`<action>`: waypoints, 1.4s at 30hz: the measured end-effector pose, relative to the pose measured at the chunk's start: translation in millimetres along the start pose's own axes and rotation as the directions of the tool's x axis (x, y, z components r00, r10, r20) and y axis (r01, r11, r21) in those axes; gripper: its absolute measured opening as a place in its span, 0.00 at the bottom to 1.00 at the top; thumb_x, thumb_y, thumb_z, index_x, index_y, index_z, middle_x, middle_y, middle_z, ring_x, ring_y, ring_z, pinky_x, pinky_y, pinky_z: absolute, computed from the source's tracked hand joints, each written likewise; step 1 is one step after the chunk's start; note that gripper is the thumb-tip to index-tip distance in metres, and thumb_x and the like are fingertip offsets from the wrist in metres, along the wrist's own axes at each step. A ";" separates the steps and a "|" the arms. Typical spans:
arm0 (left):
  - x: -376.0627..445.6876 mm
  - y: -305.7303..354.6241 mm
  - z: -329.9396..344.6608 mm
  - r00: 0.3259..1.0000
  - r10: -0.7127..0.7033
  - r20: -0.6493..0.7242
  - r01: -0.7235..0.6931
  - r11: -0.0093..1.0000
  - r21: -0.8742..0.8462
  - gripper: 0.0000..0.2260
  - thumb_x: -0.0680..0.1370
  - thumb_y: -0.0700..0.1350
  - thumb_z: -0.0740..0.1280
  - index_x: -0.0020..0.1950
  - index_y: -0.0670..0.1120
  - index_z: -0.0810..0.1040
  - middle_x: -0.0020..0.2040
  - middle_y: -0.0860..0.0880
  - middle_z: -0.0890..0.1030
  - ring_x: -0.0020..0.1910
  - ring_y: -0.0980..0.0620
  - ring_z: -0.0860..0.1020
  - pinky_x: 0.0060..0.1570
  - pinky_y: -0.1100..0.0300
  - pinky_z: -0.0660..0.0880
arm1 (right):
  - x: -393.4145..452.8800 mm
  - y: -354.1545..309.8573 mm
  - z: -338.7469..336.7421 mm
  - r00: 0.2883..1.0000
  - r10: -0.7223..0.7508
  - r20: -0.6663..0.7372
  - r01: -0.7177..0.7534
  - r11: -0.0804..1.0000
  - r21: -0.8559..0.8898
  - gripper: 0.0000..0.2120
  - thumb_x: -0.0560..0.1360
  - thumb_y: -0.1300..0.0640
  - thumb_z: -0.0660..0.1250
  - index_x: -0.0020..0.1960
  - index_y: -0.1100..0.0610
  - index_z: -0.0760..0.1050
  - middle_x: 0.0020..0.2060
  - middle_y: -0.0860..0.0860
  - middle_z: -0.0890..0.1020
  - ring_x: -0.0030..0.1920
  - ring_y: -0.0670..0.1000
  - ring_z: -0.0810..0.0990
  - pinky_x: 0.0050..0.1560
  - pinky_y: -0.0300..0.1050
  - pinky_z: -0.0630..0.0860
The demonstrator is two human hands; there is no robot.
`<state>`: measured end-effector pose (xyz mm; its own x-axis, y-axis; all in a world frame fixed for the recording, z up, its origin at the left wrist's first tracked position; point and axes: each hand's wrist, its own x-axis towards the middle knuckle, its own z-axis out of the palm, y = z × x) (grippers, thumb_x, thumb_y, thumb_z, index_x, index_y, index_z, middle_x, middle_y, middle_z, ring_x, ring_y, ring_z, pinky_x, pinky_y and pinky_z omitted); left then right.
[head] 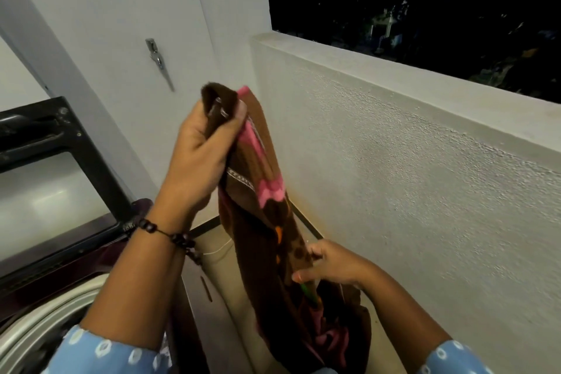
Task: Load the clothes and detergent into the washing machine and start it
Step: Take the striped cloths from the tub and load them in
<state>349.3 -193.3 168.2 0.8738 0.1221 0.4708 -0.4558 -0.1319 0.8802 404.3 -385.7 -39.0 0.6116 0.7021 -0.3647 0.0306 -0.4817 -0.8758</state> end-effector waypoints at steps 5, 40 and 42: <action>3.5 6.7 -14.2 0.998 0.008 -0.069 -0.012 0.998 -0.059 0.08 0.75 0.51 0.62 0.50 0.49 0.75 0.39 0.57 0.81 0.39 0.60 0.80 0.43 0.66 0.78 | 3.8 36.0 0.1 0.994 0.104 -0.039 -0.105 0.994 -0.034 0.15 0.74 0.48 0.70 0.58 0.54 0.80 0.52 0.49 0.84 0.54 0.50 0.82 0.61 0.54 0.77; -3.8 15.5 -15.9 0.963 -0.026 -0.269 0.019 0.999 -0.030 0.08 0.72 0.40 0.61 0.36 0.50 0.76 0.29 0.58 0.77 0.32 0.62 0.76 0.35 0.68 0.75 | -9.3 17.1 6.1 0.998 0.039 0.059 -0.022 0.967 -0.253 0.17 0.66 0.38 0.68 0.46 0.49 0.80 0.48 0.52 0.84 0.50 0.53 0.83 0.56 0.58 0.78; -7.1 9.6 -17.2 0.965 -0.083 -0.247 0.081 0.997 -0.019 0.07 0.72 0.39 0.62 0.38 0.48 0.76 0.30 0.57 0.79 0.32 0.61 0.78 0.35 0.67 0.76 | -11.2 15.6 2.2 0.998 0.002 -0.065 -0.011 0.989 -0.146 0.16 0.73 0.42 0.67 0.46 0.55 0.80 0.42 0.50 0.84 0.43 0.50 0.83 0.49 0.54 0.80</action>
<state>335.8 -178.5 174.3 0.8394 0.3719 0.3963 -0.3868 -0.1033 0.9163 396.2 -399.9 -49.3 0.6620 0.6656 -0.3446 0.1391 -0.5609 -0.8161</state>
